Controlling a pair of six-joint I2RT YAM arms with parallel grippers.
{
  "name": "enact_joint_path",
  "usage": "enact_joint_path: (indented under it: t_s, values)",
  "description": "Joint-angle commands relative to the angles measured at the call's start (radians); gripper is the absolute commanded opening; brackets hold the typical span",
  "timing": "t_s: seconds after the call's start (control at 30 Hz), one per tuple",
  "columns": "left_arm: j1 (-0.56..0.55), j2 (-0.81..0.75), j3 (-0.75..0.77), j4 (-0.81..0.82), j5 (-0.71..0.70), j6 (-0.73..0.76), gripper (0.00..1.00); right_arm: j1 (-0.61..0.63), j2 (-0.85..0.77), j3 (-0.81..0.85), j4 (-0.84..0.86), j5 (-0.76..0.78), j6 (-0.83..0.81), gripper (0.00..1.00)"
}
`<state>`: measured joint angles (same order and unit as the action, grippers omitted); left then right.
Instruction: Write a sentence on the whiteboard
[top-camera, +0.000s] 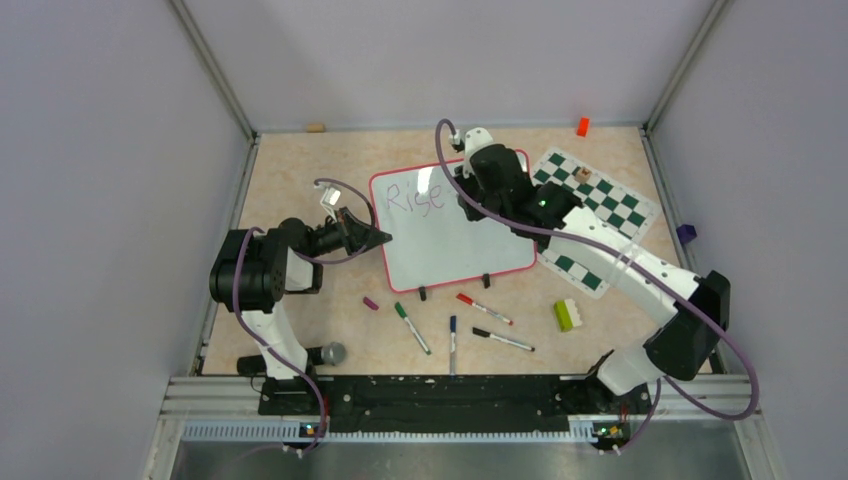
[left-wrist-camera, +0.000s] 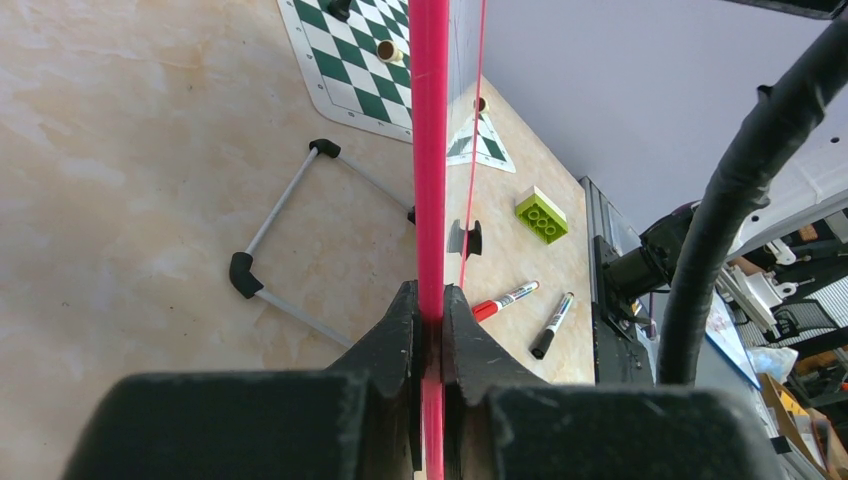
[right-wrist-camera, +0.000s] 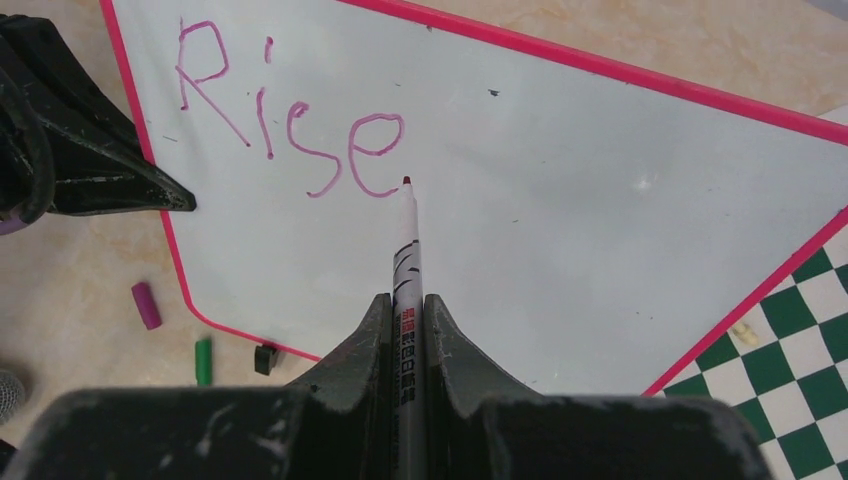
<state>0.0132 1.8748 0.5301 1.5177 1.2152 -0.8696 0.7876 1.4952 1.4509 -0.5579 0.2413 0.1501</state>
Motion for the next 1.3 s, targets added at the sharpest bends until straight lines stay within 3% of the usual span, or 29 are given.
enact_joint_path:
  t_s: [0.0, 0.43, 0.9, 1.27]
  values:
    - [-0.009, -0.009, -0.001, 0.102, 0.023, 0.030, 0.00, -0.009, -0.030, -0.013, 0.055, 0.041, -0.010, 0.00]
    - [-0.008, -0.008, -0.001, 0.102, 0.023, 0.028, 0.00, -0.010, 0.070, -0.025, -0.002, 0.139, -0.026, 0.00]
    - [-0.009, -0.009, -0.001, 0.102, 0.021, 0.030, 0.00, -0.010, 0.046, -0.027, -0.017, 0.005, -0.029, 0.00]
    - [-0.009, -0.011, -0.001, 0.102, 0.023, 0.030, 0.00, -0.069, -0.118, -0.064, 0.066, -0.041, 0.017, 0.00]
